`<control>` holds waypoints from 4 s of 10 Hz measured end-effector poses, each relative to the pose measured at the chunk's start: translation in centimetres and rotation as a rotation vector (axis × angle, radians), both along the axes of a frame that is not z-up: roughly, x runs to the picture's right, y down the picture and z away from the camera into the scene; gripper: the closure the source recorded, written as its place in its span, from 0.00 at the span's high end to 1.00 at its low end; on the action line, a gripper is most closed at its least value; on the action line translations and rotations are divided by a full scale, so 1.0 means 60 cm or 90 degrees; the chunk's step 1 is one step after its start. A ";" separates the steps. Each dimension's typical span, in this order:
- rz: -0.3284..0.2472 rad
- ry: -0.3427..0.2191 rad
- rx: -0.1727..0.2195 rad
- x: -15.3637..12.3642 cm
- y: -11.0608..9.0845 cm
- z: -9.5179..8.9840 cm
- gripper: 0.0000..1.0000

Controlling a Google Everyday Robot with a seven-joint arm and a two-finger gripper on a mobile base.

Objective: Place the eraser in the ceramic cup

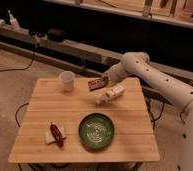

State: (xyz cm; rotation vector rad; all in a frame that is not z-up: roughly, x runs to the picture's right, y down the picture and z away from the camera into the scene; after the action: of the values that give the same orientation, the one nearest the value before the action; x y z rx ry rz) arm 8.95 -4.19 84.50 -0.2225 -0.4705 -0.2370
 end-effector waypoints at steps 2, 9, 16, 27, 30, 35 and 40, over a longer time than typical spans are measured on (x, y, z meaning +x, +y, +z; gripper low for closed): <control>-0.002 -0.002 0.000 -0.006 0.000 0.000 0.00; 0.073 0.006 0.043 -0.060 -0.076 0.028 0.00; 0.108 -0.034 0.071 -0.153 -0.117 0.068 0.00; 0.076 -0.092 0.050 -0.241 -0.183 0.091 0.00; 0.052 -0.100 0.050 -0.274 -0.181 0.096 0.00; 0.036 -0.109 0.037 -0.300 -0.183 0.096 0.00; 0.026 -0.126 0.009 -0.334 -0.166 0.107 0.00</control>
State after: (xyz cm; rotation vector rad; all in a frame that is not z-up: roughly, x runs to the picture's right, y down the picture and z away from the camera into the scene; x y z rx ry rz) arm -11.06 -14.17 90.91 -0.1769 -0.6684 -0.2231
